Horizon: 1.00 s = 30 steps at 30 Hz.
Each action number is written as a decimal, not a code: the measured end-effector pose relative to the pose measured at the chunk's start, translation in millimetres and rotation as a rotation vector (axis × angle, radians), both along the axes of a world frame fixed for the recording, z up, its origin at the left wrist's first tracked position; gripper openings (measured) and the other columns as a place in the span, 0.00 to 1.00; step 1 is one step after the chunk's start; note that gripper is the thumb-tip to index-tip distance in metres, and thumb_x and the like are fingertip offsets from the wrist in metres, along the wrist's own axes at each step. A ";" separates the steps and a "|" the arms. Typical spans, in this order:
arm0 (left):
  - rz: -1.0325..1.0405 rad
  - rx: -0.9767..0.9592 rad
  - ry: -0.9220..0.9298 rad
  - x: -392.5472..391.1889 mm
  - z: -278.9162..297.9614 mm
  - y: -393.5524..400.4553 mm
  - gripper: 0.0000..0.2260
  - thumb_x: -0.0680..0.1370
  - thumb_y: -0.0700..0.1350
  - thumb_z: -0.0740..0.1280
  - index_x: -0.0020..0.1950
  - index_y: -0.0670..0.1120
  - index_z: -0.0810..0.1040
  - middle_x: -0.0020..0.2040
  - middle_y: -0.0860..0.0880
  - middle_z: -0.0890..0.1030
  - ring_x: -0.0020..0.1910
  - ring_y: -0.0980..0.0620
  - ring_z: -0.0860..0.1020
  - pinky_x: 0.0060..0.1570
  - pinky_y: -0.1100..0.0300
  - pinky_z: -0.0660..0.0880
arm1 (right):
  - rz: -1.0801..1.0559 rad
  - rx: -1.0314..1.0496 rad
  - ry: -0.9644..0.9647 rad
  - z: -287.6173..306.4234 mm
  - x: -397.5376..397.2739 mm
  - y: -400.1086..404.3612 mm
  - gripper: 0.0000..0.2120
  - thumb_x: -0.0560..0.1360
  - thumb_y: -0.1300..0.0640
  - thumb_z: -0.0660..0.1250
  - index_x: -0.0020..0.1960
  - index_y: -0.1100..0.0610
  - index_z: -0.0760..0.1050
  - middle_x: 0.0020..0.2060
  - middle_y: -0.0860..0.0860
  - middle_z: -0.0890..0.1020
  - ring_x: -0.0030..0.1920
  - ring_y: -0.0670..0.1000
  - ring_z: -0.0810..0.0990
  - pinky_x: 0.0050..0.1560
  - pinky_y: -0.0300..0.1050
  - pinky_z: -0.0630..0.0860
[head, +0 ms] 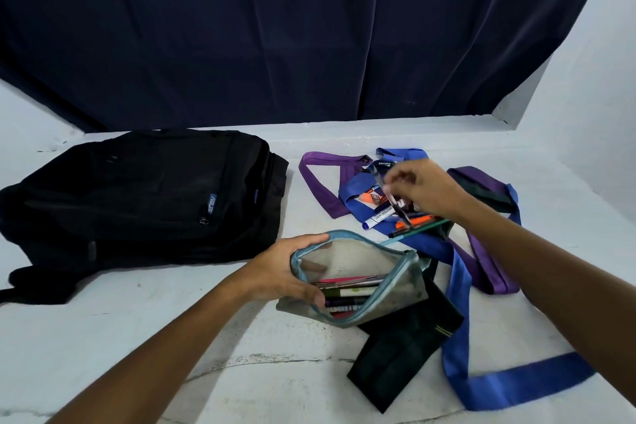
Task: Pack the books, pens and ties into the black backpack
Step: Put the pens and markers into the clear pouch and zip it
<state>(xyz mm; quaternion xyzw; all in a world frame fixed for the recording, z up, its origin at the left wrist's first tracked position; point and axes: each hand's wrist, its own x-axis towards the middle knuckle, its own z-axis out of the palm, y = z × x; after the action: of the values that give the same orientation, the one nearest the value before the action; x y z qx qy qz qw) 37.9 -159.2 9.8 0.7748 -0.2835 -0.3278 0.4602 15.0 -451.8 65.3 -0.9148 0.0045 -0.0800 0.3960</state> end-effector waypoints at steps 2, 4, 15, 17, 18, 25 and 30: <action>0.003 -0.002 -0.004 -0.6 -0.1 -0.6 0.56 0.51 0.59 0.84 0.76 0.47 0.66 0.68 0.52 0.76 0.66 0.53 0.76 0.66 0.49 0.73 | 0.003 0.297 -0.052 21.9 -3.1 20.5 0.02 0.76 0.65 0.69 0.46 0.64 0.78 0.30 0.50 0.79 0.26 0.44 0.72 0.26 0.32 0.69; 0.004 -0.004 -0.010 -1.3 0.8 -1.3 0.57 0.51 0.61 0.83 0.75 0.48 0.66 0.68 0.53 0.76 0.66 0.54 0.76 0.67 0.50 0.73 | 0.049 0.505 -0.046 36.9 -7.6 40.1 0.02 0.76 0.65 0.68 0.44 0.61 0.78 0.26 0.46 0.78 0.25 0.43 0.73 0.27 0.33 0.69; -0.005 -0.056 -0.024 -3.8 3.6 -2.9 0.47 0.55 0.54 0.84 0.71 0.47 0.71 0.60 0.50 0.82 0.59 0.50 0.81 0.60 0.51 0.77 | 0.493 -0.477 0.375 0.4 -20.5 101.1 0.09 0.71 0.64 0.66 0.37 0.55 0.83 0.35 0.50 0.84 0.34 0.50 0.82 0.39 0.47 0.81; -0.008 -0.047 -0.033 -3.1 2.5 -2.9 0.48 0.55 0.56 0.84 0.71 0.47 0.71 0.61 0.50 0.82 0.60 0.51 0.80 0.62 0.50 0.77 | 0.486 -0.373 0.406 8.9 -18.7 94.7 0.06 0.72 0.64 0.69 0.42 0.56 0.84 0.34 0.49 0.84 0.28 0.49 0.79 0.35 0.41 0.79; -0.008 -0.040 -0.033 -2.7 1.5 -2.8 0.48 0.55 0.56 0.84 0.72 0.47 0.71 0.62 0.50 0.81 0.61 0.52 0.80 0.62 0.50 0.76 | 0.464 -0.300 0.393 15.8 -16.1 88.0 0.05 0.72 0.65 0.70 0.45 0.58 0.83 0.31 0.47 0.82 0.27 0.47 0.78 0.32 0.38 0.75; 0.008 0.009 -0.011 0.1 -2.4 -0.1 0.54 0.52 0.58 0.84 0.75 0.48 0.67 0.67 0.52 0.77 0.65 0.53 0.77 0.65 0.49 0.74 | 0.098 -0.248 0.227 -12.8 11.0 7.2 0.14 0.72 0.71 0.64 0.38 0.55 0.81 0.31 0.50 0.82 0.33 0.49 0.81 0.38 0.42 0.77; 0.013 0.008 -0.029 1.1 -1.8 -0.3 0.53 0.53 0.57 0.84 0.75 0.48 0.67 0.66 0.53 0.77 0.63 0.55 0.78 0.64 0.51 0.75 | 0.064 -0.447 0.405 -50.7 6.9 -21.7 0.13 0.70 0.65 0.73 0.35 0.48 0.76 0.33 0.43 0.79 0.37 0.47 0.80 0.38 0.42 0.75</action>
<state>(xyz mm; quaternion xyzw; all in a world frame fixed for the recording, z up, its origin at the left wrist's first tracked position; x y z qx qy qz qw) 39.1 -159.5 8.0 0.7832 -0.2835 -0.3148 0.4550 21.9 -473.5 14.7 -0.9763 0.0368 0.1175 0.1780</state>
